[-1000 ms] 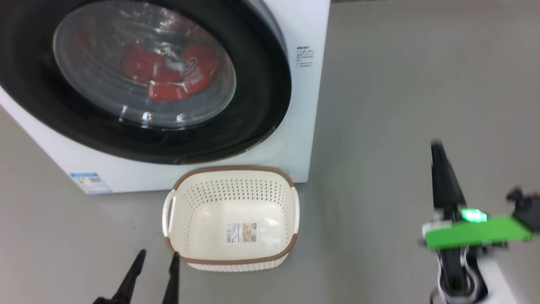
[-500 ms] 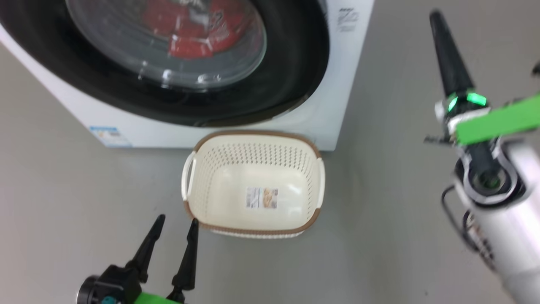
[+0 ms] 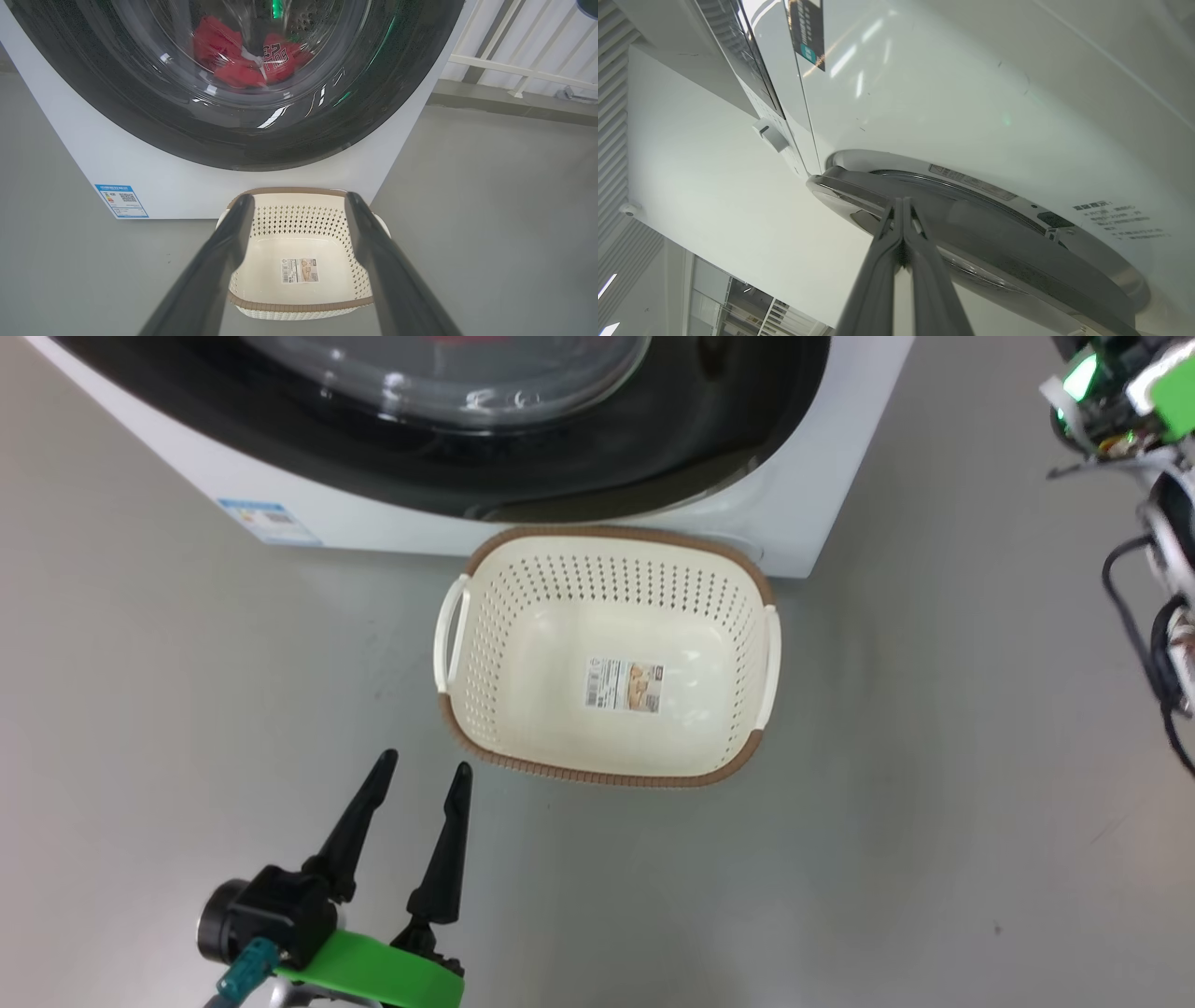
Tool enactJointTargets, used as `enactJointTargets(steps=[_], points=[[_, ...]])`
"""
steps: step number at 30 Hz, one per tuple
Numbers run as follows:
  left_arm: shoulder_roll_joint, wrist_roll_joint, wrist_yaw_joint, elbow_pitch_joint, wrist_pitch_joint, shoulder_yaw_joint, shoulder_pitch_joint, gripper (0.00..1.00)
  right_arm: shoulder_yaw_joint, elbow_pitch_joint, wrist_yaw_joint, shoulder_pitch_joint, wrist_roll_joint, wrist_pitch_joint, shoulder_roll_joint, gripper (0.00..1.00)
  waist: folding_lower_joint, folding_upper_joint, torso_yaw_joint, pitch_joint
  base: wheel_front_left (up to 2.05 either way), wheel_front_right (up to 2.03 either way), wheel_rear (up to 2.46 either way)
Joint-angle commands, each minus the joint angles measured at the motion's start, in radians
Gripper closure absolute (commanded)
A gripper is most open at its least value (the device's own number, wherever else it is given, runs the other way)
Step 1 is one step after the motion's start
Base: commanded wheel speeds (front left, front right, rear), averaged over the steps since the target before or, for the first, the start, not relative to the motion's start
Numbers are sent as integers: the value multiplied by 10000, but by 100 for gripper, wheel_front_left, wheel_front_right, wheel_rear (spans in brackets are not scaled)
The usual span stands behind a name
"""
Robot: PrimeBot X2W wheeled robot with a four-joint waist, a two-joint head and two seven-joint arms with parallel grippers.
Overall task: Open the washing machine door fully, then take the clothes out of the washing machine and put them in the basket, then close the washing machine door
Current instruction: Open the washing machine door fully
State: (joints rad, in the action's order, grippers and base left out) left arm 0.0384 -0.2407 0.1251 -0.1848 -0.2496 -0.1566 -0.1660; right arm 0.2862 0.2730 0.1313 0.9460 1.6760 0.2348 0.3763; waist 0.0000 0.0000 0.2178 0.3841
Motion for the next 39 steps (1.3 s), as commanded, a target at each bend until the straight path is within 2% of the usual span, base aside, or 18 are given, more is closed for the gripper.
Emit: enactJointTargets(steps=[1,7,15,26,39], points=[[118,-40,55,192,-122,287,-197,0,46,-71,-6,286,134,276,14,100,0,0,254,441,0,0,0],[118,-165,55,154,-122,119,-417,0,251,1075,-6,1487,599,1921,-101,100,0,0,450,837,0,0,0],[118,-440,55,103,-122,-133,-594,0,372,2434,-6,2687,840,3111,-220,100,0,0,775,1140,0,0,0],[118,-582,55,60,-122,-192,-642,0,746,3271,-6,3352,486,3670,-466,100,0,0,898,1193,0,0,0],[118,-493,56,20,-122,-240,-506,0,1181,3324,-6,2488,82,4109,-751,100,0,0,662,678,0,0,0]])
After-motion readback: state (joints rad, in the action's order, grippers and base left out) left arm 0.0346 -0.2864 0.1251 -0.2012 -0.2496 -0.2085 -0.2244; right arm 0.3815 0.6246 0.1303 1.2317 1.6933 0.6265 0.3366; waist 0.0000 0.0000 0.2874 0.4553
